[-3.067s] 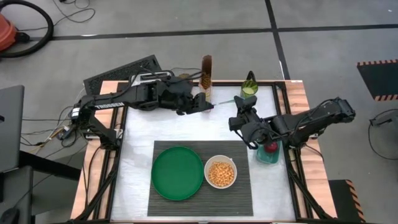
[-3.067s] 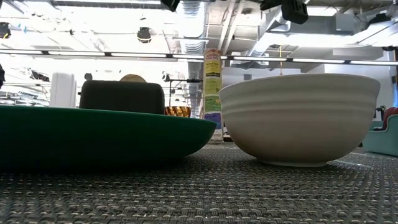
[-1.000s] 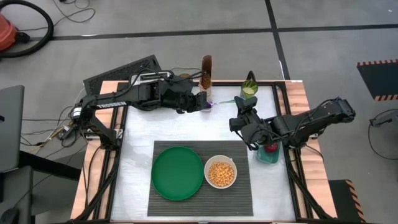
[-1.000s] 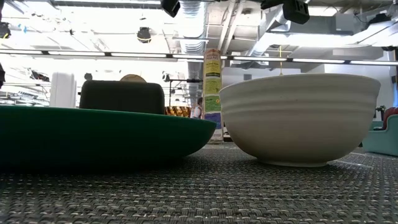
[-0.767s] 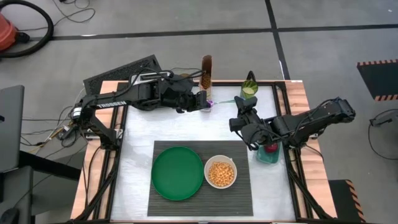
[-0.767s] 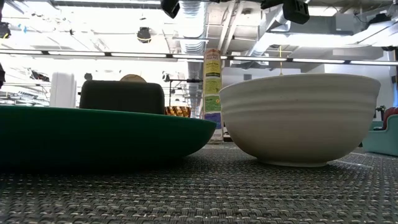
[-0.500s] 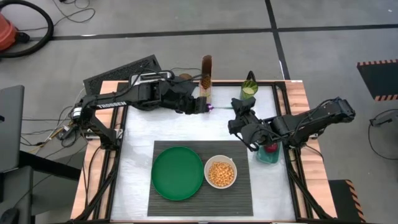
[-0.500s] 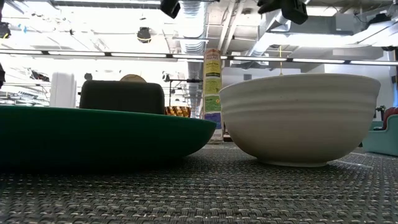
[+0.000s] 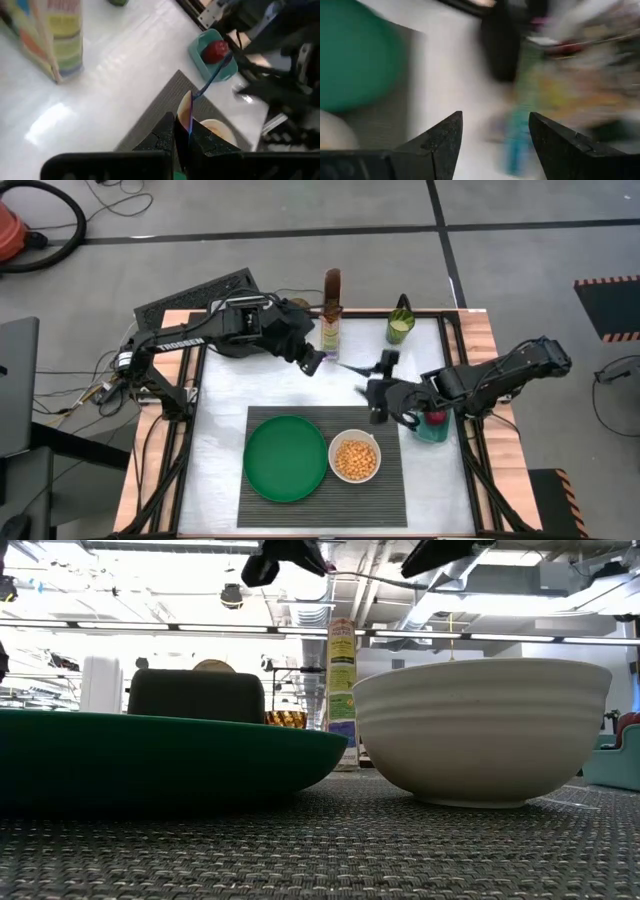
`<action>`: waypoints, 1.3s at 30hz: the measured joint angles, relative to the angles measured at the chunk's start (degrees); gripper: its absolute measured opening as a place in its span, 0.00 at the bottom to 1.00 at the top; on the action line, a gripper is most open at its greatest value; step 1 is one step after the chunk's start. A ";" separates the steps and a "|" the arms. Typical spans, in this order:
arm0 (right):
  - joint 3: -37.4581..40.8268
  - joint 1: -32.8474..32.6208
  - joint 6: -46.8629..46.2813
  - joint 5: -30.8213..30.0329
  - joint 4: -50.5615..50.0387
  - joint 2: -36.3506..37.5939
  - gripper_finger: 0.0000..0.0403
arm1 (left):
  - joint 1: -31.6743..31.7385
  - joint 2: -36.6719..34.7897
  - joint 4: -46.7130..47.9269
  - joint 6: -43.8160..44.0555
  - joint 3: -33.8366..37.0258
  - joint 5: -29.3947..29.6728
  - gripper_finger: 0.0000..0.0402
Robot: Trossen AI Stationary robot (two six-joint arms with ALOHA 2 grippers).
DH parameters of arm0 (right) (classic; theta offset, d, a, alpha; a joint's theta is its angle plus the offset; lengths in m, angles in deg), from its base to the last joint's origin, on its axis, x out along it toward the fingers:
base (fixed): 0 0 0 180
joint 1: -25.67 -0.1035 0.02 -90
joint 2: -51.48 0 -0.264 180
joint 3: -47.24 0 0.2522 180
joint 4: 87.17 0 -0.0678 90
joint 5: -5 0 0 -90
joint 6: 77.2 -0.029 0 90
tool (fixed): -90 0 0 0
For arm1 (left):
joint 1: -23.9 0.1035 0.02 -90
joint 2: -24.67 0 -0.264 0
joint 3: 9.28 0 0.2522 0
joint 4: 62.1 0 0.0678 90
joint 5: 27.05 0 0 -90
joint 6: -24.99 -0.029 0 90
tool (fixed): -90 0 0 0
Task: Arrange a breakfast setting
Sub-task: Put the spoon beside the bowl on the mat
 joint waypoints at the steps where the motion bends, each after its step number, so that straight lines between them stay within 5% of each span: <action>1: 0.00 0.56 -3.26 5.89 0.10 -0.16 0.64 | 0.05 0.01 0.14 -2.30 0.00 -0.40 0.00; 4: -0.02 2.96 -9.52 18.27 0.91 -1.77 0.64 | 0.04 0.01 1.91 -8.98 0.00 -3.01 0.00; 7: -0.02 4.49 -11.45 22.88 1.13 -2.31 0.64 | -0.23 0.12 3.42 -14.33 0.02 -4.53 0.00; 16: -0.07 6.83 -13.28 31.49 12.29 -2.67 0.64 | -2.39 -0.03 12.76 -28.01 0.00 -0.85 0.00; 24: -0.05 11.89 -18.47 33.93 19.60 -5.31 0.62 | -4.67 -0.03 11.09 -30.37 0.02 0.70 0.00; 30: -0.10 14.31 -21.40 44.00 23.16 -9.73 0.61 | -5.75 -0.03 8.94 -32.28 0.02 1.01 0.00; 39: -3.00 14.97 -21.06 44.28 22.60 -11.39 0.56 | -5.92 -0.03 10.18 -32.79 0.02 1.01 0.00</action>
